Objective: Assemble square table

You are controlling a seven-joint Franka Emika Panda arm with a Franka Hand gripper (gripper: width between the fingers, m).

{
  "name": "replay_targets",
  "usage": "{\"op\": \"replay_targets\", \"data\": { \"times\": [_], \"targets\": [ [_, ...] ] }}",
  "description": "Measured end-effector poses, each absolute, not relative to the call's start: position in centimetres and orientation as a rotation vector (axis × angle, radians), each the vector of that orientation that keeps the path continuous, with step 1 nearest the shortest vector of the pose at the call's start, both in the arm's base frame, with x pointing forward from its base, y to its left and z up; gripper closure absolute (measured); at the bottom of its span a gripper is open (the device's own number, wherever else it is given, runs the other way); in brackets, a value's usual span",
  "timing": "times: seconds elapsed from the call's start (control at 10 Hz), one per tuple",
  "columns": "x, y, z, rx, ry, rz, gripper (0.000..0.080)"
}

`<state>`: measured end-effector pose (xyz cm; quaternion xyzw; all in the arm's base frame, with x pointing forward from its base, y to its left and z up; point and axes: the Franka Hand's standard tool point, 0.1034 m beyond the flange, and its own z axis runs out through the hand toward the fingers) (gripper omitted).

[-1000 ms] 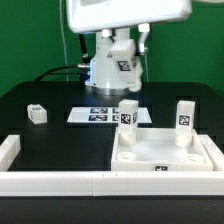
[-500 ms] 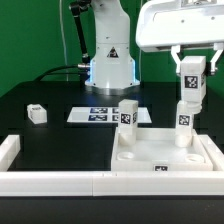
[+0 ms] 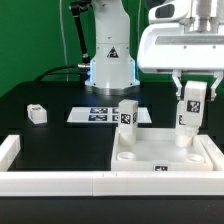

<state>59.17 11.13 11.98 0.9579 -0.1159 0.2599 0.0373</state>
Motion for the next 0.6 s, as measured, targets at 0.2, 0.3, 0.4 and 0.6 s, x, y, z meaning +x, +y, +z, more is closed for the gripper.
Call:
{"op": "replay_targets", "data": {
  "times": [0.2,0.3,0.4,0.6],
  "targets": [
    [59.3,11.2,12.0,2.938,-0.357,0.813,0.0512],
    [59.3,11.1,12.0,2.937,-0.352,0.811,0.0512],
    [59.3,11.0,12.0,2.937,-0.345,0.811,0.0512],
    [60.7,9.3,13.3,2.911,-0.269,1.023,0.0512]
  ]
}}
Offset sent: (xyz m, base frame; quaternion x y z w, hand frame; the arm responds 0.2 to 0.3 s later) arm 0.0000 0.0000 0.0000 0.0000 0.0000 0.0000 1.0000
